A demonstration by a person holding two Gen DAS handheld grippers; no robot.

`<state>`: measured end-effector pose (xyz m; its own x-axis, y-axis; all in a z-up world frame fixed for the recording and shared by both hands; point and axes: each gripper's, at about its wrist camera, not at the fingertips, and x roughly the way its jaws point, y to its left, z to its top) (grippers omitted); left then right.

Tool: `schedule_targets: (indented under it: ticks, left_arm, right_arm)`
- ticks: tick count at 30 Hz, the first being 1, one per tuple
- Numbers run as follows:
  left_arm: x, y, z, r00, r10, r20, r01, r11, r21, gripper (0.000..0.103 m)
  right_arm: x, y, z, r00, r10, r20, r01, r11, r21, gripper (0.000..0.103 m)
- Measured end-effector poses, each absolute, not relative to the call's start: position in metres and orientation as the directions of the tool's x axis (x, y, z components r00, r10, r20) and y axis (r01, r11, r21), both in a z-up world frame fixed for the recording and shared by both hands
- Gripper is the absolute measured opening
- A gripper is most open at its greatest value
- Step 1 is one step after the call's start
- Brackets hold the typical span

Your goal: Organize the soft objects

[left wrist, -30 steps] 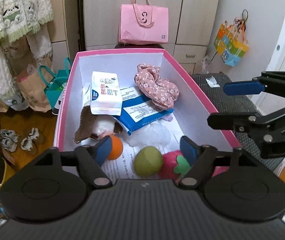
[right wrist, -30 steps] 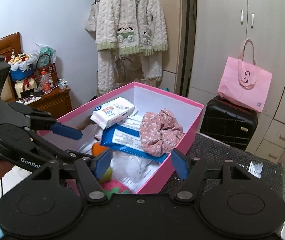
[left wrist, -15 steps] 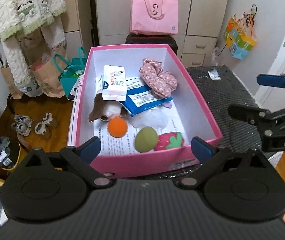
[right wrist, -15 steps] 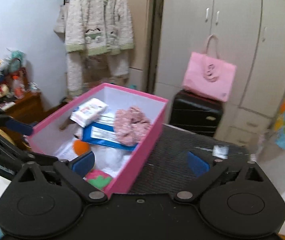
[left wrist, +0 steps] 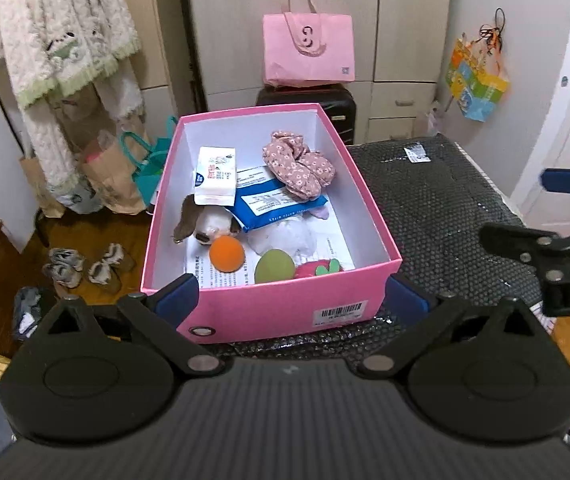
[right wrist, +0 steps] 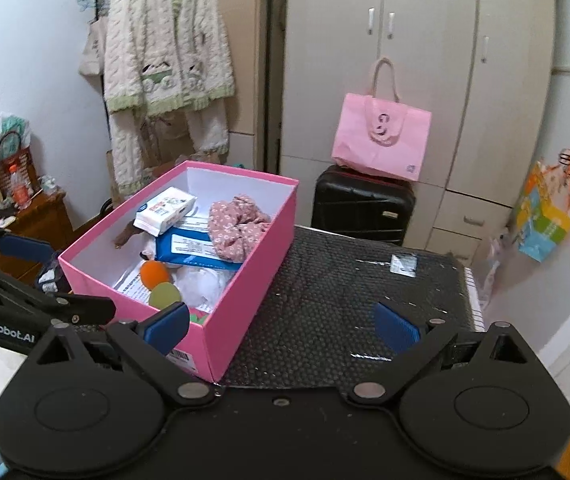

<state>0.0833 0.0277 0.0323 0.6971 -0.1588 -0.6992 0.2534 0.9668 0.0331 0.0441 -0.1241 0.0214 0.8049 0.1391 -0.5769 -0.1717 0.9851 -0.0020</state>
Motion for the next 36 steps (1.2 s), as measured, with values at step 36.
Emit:
schedule_targets:
  ticks: [36]
  left_arm:
    - [0.032,0.01,0.017,0.795,-0.132,-0.592,0.182,0.983,0.024,0.101]
  right_arm:
    - [-0.027,-0.14,0.004,0.874,0.05,-0.484,-0.037,0.999,0.037,0.1]
